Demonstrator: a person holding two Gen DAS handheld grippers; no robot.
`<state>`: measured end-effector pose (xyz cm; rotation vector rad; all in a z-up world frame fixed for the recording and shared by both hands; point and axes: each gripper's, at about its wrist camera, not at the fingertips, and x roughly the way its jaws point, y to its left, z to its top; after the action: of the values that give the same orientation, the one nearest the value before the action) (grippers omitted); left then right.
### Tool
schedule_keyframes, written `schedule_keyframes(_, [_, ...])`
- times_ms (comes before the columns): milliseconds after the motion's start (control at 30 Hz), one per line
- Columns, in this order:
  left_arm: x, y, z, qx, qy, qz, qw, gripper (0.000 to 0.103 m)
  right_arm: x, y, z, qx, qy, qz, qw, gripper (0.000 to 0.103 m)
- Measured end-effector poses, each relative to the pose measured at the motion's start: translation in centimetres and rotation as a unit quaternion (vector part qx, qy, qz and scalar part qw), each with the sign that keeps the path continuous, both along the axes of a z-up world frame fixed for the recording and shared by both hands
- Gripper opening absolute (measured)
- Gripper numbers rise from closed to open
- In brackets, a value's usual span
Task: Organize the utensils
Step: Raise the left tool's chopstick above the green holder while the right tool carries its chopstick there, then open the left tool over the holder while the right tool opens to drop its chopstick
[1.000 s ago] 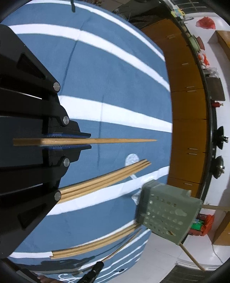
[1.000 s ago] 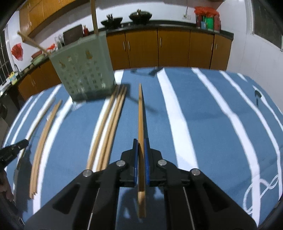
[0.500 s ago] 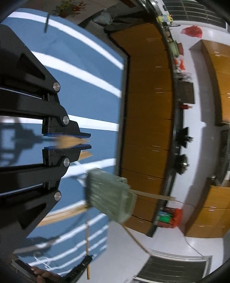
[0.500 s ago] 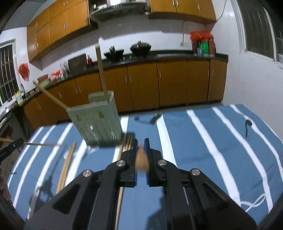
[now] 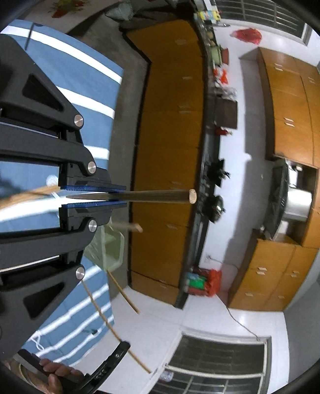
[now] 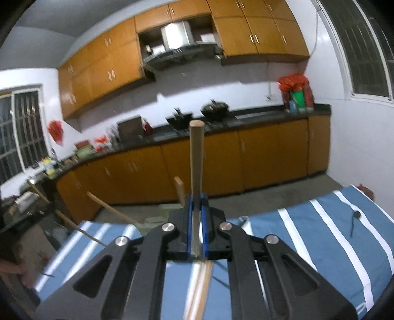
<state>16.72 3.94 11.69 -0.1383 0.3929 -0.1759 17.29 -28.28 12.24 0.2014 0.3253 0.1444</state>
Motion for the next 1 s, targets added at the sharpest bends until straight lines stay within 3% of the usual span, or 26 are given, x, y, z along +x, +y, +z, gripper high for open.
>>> schedule_keyframes(167, [0.0,-2.1,2.3,-0.012,-0.032,-0.031,0.9989,0.007,-0.3,1.4,2.9,0.008,-0.036,0.027,0.999,0.008])
schedule_keyframes(467, [2.1,-4.4,3.7,-0.028,-0.088,-0.009,0.9957,0.007,2.8,3.3,3.6,-0.01,-0.053,0.017,0.998,0.008])
schedule_keyframes(867, [6.3,-6.2,-1.1,-0.017,-0.004,-0.022,0.9996,0.008,7.5,4.9,-0.1,-0.039,0.008,0.023,0.999,0.01])
schedule_keyframes(1000, [6.1,-5.9,-1.0,-0.024,-0.003,-0.024,0.9994,0.01,7.2,5.0,-0.1,-0.033,0.006,0.024,0.999,0.02])
